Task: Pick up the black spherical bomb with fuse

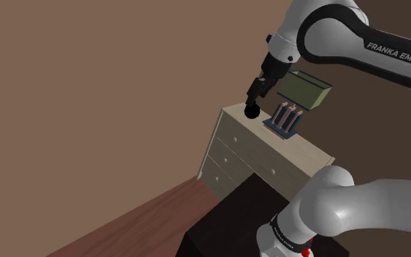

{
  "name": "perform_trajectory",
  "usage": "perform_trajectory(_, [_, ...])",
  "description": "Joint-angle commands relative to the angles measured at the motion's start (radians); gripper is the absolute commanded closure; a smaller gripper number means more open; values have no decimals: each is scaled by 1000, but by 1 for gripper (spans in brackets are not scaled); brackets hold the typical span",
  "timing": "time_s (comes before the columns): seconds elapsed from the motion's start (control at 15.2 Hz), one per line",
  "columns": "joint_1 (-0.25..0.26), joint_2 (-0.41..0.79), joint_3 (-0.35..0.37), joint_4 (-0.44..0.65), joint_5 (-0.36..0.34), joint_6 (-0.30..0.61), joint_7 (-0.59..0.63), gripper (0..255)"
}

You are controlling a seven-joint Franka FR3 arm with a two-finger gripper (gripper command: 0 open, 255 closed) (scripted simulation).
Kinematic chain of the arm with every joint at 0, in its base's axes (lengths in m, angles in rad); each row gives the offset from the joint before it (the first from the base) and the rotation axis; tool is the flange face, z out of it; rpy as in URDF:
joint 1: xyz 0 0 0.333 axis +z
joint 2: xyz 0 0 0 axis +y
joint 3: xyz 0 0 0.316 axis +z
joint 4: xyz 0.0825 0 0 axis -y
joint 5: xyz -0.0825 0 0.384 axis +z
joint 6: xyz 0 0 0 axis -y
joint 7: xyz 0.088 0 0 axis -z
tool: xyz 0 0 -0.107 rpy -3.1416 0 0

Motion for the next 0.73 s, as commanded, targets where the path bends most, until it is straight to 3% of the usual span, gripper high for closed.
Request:
perform_trajectory(0.0, [0,0,0,0,0,0,0,0])
perform_trajectory(0.66, [-72,256,-182,105,-73,107,-144,0])
